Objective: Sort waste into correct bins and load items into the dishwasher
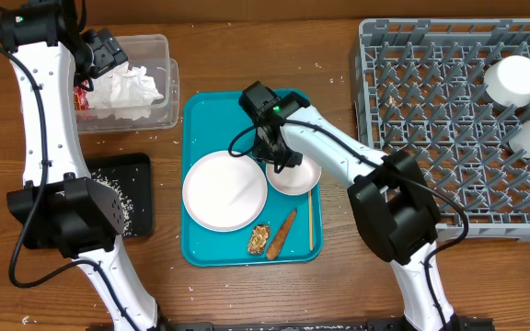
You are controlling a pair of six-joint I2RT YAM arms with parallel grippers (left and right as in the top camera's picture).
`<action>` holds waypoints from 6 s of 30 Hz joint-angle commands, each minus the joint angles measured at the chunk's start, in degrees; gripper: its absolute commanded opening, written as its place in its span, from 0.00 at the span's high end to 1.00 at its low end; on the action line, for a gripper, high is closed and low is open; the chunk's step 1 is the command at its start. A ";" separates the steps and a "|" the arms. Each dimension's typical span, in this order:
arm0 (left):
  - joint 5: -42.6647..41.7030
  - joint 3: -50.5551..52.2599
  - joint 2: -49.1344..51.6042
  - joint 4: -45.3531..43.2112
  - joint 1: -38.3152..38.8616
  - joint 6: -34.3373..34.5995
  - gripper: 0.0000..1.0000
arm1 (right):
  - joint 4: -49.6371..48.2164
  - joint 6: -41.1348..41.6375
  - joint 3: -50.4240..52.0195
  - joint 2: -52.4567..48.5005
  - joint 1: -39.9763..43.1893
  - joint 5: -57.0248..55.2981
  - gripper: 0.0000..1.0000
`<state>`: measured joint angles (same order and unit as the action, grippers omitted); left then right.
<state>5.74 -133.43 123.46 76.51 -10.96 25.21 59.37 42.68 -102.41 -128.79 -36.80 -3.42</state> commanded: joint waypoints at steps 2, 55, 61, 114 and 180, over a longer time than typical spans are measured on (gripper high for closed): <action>-0.22 0.20 -1.62 -0.07 0.26 0.72 0.00 | -1.03 0.90 0.11 0.31 0.11 -0.98 0.84; -0.22 0.20 -1.62 -0.07 0.28 0.74 0.00 | 20.98 -68.65 8.20 17.46 83.41 78.03 0.96; -0.22 0.20 -1.62 -0.07 0.28 0.74 0.00 | 11.28 -71.04 13.31 17.44 85.35 79.01 0.96; -0.22 0.20 -1.62 -0.07 0.28 0.72 0.00 | 9.03 -20.09 10.27 24.33 84.21 11.61 0.78; -0.22 0.20 -1.62 -0.07 0.28 0.72 0.00 | -2.21 -36.65 10.19 11.76 28.65 9.53 0.48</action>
<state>5.74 -133.43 123.46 76.51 -10.96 25.21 58.17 6.00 -92.29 -116.44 -8.14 4.86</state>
